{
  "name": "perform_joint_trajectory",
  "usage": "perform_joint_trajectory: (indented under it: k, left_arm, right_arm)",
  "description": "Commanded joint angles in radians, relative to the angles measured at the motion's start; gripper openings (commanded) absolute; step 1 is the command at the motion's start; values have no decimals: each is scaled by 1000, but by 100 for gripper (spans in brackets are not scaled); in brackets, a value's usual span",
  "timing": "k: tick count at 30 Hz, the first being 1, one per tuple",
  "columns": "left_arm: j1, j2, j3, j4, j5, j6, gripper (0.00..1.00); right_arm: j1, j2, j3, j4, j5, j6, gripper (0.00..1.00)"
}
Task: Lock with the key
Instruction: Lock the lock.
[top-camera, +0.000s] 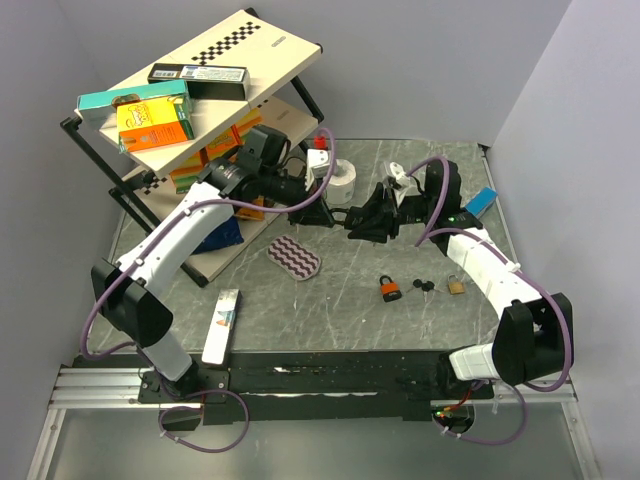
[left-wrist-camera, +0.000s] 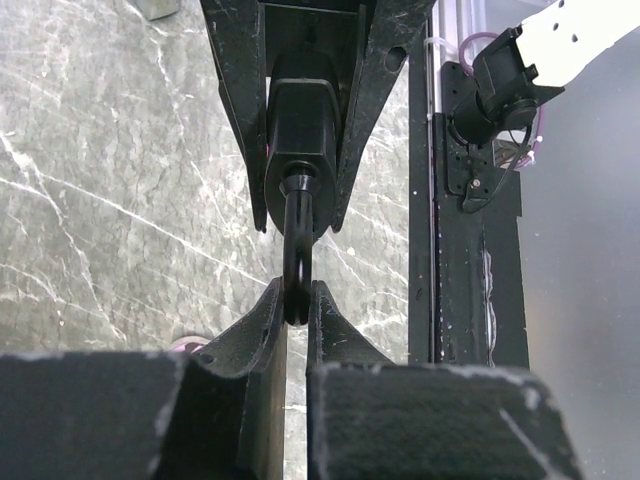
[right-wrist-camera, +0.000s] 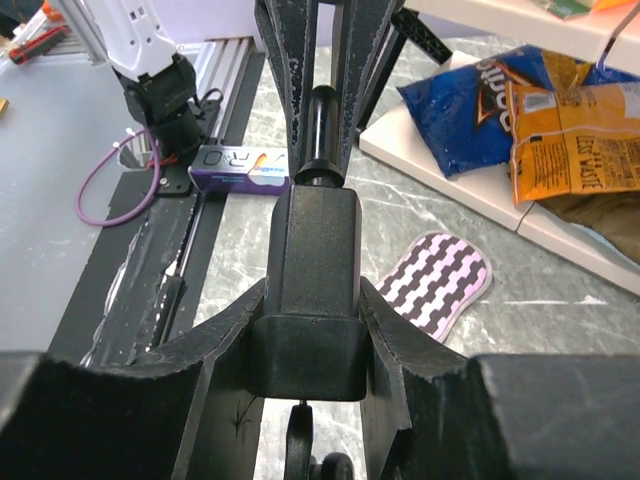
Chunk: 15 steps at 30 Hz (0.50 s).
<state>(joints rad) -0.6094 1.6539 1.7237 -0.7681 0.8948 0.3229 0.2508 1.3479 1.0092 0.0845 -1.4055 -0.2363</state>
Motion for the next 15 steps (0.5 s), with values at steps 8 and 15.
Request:
perform_joint_trajectory:
  k: [8,15]
  left_arm:
    - [-130,72,-29,312,193,-61,1]
    - [-144,75,-26,305,194,-38,1]
  right_arm:
    - [176,-10,29,457,-64,180,0]
    - [202,-6,43,379,-81,118,0]
